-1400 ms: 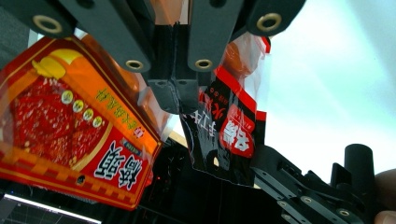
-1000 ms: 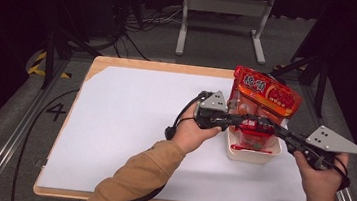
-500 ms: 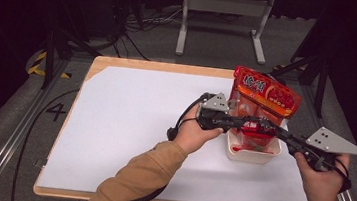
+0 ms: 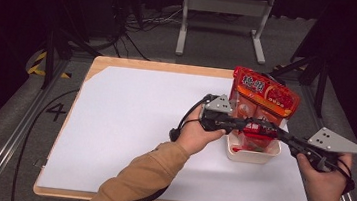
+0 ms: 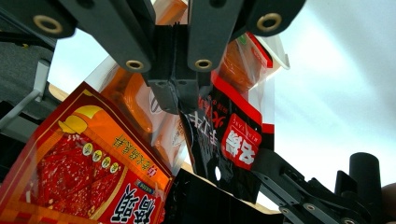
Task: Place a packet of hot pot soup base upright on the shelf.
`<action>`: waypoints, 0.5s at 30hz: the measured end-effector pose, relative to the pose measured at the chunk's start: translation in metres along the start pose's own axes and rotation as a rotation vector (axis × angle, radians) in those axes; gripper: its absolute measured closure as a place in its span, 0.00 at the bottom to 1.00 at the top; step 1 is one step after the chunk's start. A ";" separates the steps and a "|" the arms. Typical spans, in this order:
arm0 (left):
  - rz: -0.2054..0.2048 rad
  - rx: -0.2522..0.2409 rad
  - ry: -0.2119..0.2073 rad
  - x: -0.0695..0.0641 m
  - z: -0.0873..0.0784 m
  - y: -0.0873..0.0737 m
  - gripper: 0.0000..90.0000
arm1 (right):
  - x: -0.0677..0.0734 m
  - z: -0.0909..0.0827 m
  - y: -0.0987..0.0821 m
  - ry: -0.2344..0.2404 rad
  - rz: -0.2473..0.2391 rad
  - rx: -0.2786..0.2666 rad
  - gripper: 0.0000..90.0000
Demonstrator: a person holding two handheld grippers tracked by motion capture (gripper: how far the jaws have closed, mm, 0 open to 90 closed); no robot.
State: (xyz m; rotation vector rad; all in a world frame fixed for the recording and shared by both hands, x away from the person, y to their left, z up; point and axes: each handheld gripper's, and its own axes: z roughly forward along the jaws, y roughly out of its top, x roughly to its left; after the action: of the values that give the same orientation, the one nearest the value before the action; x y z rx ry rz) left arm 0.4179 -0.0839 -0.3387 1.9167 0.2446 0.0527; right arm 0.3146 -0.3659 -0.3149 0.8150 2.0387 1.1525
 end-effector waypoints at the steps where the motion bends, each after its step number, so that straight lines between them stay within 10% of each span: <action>1: 0.002 0.003 0.000 -0.001 0.000 0.001 0.96 | 0.001 -0.002 0.001 -0.008 -0.005 -0.004 1.00; 15: -0.027 0.023 -0.033 -0.006 0.001 0.001 0.97 | 0.000 -0.005 0.002 0.023 0.020 0.044 1.00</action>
State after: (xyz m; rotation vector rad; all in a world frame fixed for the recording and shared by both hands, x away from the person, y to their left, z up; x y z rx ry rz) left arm 0.4126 -0.0858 -0.3377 1.9354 0.2493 0.0000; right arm 0.3113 -0.3668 -0.3109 0.8486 2.0860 1.1366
